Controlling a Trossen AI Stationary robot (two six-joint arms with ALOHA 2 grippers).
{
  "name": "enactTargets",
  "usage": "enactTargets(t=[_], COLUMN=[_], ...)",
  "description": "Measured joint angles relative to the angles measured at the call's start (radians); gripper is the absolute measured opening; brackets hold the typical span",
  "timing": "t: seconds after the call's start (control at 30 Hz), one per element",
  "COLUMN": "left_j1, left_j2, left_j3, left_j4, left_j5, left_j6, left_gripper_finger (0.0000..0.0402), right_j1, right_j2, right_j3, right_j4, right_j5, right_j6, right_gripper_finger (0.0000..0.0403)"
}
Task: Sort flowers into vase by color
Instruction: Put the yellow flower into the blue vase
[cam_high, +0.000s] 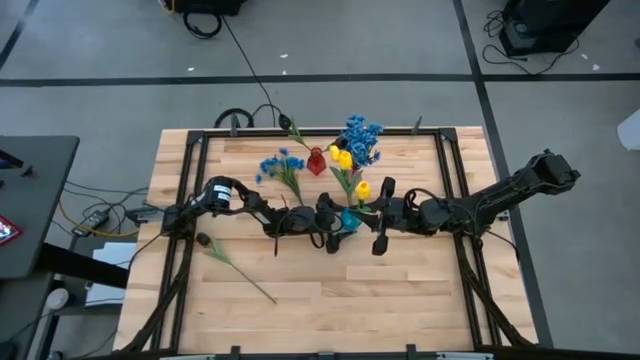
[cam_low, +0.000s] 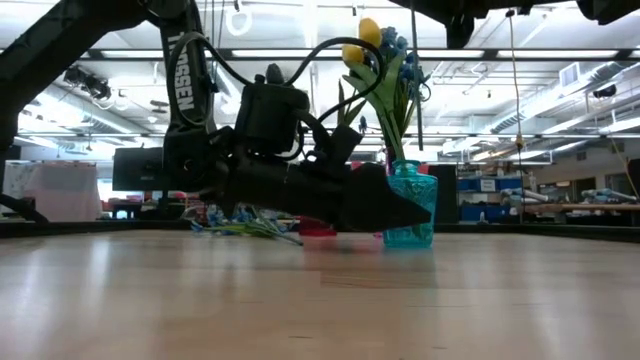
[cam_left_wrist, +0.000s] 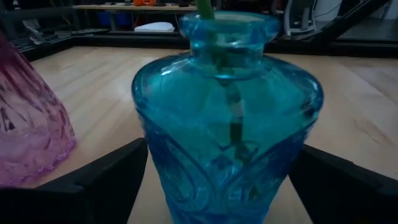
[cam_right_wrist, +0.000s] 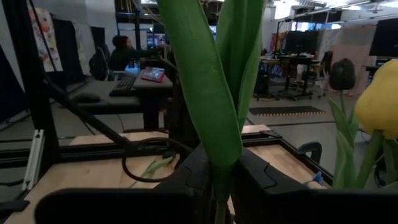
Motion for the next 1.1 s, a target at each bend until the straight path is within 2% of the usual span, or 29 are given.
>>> enactTargets(t=[0.23, 0.43, 0.6, 0.77, 1.1], left_j1=[0.003, 0.005, 0.005, 0.005, 0.005], left_j2=[0.000, 0.000, 0.000, 0.000, 0.000], left_j3=[0.000, 0.000, 0.000, 0.000, 0.000], left_j4=[0.007, 0.006, 0.006, 0.006, 0.005], left_j5=[0.029, 0.031, 0.030, 0.030, 0.030], left_j6=[-0.001, -0.001, -0.001, -0.001, -0.001], left_gripper_finger=[0.0290, 0.0290, 0.0309, 0.0298, 0.0298], right_j1=[-0.011, -0.018, -0.018, -0.018, -0.058], right_j2=[0.000, 0.000, 0.000, 0.000, 0.000], right_j3=[0.000, 0.000, 0.000, 0.000, 0.000], right_j4=[0.009, 0.027, 0.114, 0.151, 0.015], right_j5=[0.004, 0.004, 0.003, -0.023, -0.012], right_j6=[-0.004, -0.030, -0.099, -0.161, -0.161], right_gripper_finger=[0.0053, 0.0053, 0.0053, 0.0053, 0.0053])
